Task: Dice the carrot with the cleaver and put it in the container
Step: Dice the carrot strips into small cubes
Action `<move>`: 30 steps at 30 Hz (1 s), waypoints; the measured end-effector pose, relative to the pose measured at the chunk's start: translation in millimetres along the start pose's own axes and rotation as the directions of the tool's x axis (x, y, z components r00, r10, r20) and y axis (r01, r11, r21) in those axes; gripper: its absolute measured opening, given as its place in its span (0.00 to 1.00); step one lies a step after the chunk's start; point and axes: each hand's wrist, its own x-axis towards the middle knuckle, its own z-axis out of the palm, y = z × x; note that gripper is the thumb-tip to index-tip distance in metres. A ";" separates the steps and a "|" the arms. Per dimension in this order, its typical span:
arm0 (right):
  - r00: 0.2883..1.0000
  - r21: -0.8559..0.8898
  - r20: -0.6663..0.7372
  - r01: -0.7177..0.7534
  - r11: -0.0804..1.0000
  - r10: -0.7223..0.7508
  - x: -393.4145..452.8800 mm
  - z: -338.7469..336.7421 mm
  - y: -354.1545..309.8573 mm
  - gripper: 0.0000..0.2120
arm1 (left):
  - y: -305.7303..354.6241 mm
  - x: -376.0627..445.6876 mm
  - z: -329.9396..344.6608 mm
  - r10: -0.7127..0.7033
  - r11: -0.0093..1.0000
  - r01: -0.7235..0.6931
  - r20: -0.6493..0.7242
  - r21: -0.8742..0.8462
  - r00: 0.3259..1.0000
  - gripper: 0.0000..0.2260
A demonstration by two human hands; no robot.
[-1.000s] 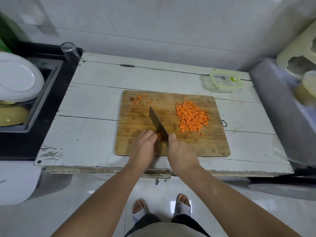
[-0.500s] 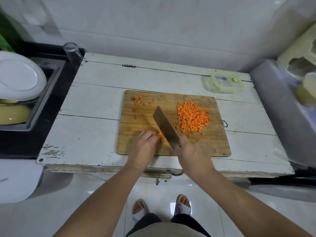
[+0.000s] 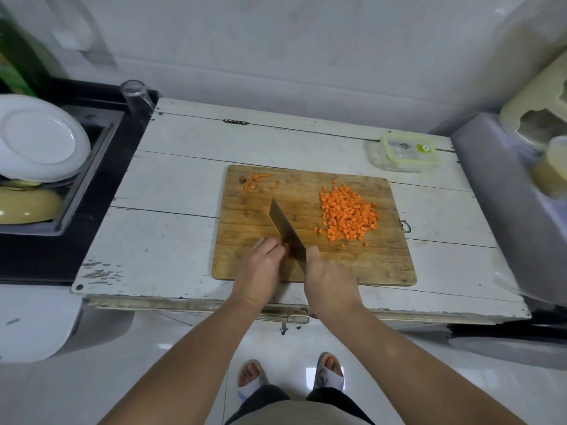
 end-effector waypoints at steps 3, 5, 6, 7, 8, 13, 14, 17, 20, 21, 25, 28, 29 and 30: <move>0.997 0.082 -0.050 -0.059 0.995 0.063 15.9 -0.6 10.2 0.08 | -3.4 -2.3 -0.5 0.021 1.000 -0.021 0.007 0.001 1.000 0.15; 0.992 0.123 -0.071 -0.091 0.988 0.100 18.5 -3.9 24.0 0.09 | -3.8 -2.3 -3.3 0.039 0.999 -0.039 0.023 0.011 0.999 0.13; 0.992 0.137 -0.073 -0.094 0.986 0.105 16.5 -5.6 30.0 0.09 | -3.4 -2.0 -5.1 0.041 0.999 -0.041 0.021 0.008 0.999 0.09; 0.993 0.142 -0.073 -0.085 0.986 0.096 13.2 -6.9 33.5 0.08 | -2.5 -2.0 -7.4 0.035 0.999 -0.035 0.012 0.002 0.999 0.06; 0.995 0.146 -0.066 -0.065 0.987 0.076 8.4 -7.2 34.7 0.07 | -1.4 -2.1 -9.3 0.025 1.000 -0.025 0.004 -0.004 1.000 0.04; 0.996 0.113 -0.072 0.061 0.992 -0.053 -17.2 -1.0 21.4 0.06 | -8.5 -4.0 -3.1 -0.015 1.000 0.015 0.037 -0.005 0.999 0.05; 0.996 0.078 -0.067 0.058 0.995 -0.053 -20.7 -0.1 19.1 0.09 | -9.5 -3.6 -2.1 -0.011 1.000 0.011 0.049 -0.004 0.999 0.06; 1.000 0.049 -0.020 0.015 0.999 -0.014 -28.2 -3.1 14.5 0.14 | -4.0 -2.7 -5.0 -0.007 1.000 0.006 0.053 0.019 0.999 0.08; 1.000 0.022 0.019 -0.003 1.000 0.003 -30.3 -6.4 8.1 0.16 | 0.3 -2.7 -6.8 -0.022 1.000 0.022 0.034 0.011 0.999 0.10; 1.000 0.024 0.027 -0.003 1.000 0.003 -29.0 -6.0 5.6 0.16 | -0.1 -2.7 -5.9 -0.024 1.000 0.024 0.035 0.008 0.999 0.10; 1.000 0.017 0.022 0.014 1.000 -0.014 -7.4 -1.1 -3.1 0.15 | -6.3 -3.9 0.5 -0.029 1.000 0.029 0.029 -0.002 0.999 0.09; 1.000 0.071 -0.026 0.002 0.998 0.000 12.4 -0.2 -2.4 0.10 | -5.3 -3.5 -0.7 -0.025 1.000 0.025 0.014 -0.004 1.000 0.10; 0.999 0.074 -0.039 -0.006 0.997 0.009 17.0 -0.6 2.1 0.09 | -4.7 -3.0 -1.9 -0.010 1.000 0.010 0.006 -0.001 1.000 0.09; 0.999 0.074 -0.044 -0.023 0.997 0.026 20.3 -1.8 9.0 0.08 | -4.4 -2.6 -3.0 0.007 1.000 -0.007 -0.004 0.003 1.000 0.07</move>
